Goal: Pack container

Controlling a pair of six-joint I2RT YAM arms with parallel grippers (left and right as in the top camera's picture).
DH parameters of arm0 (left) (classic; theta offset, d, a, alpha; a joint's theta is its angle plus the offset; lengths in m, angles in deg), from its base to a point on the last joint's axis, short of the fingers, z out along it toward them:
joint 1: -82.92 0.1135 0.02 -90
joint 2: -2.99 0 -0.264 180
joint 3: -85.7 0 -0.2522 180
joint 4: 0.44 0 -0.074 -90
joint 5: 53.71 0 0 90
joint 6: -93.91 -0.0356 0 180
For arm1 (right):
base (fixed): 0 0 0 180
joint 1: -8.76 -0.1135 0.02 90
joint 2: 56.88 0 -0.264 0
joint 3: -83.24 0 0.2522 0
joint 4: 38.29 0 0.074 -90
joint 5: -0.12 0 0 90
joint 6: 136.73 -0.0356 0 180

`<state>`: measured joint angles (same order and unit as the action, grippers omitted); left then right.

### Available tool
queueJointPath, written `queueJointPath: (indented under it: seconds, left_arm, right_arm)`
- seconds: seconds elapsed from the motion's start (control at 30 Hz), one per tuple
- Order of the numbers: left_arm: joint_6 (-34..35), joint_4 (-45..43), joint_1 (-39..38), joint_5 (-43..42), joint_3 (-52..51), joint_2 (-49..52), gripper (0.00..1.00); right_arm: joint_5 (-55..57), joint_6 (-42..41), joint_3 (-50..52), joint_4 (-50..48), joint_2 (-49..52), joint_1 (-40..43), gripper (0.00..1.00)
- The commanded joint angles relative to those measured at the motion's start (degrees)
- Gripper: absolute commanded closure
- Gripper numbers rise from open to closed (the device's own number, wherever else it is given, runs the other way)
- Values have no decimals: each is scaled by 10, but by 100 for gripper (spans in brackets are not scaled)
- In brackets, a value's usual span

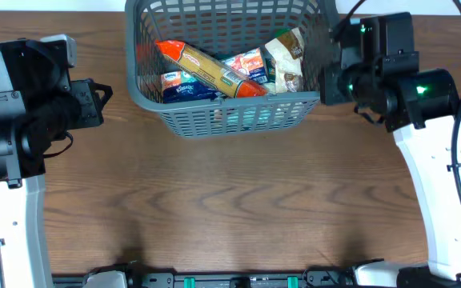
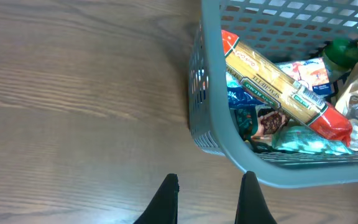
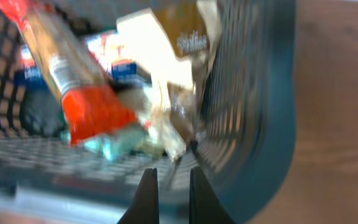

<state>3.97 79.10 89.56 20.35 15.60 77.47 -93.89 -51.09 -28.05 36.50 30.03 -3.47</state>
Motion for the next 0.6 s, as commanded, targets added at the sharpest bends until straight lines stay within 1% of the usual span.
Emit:
queueJointPath:
  seconds: [0.0, 0.1, 0.23, 0.37, 0.57]
  left_arm:
    - [2, 2, 0, -3, 5, 0, 94]
    - [2, 2, 0, -3, 5, 0, 94]
    - [2, 2, 0, -3, 5, 0, 94]
    - [2, 2, 0, -3, 5, 0, 94]
    - [2, 2, 0, -3, 5, 0, 94]
  right_arm:
    - [14, -7, -9, -24, 14, 4, 99]
    - [14, -7, -9, -30, 36, 4, 99]
    - [14, -7, -9, -5, 67, 4, 99]
    - [14, -7, -10, 19, 73, 4, 99]
    - [5, 13, -27, 108, 73, 4, 99]
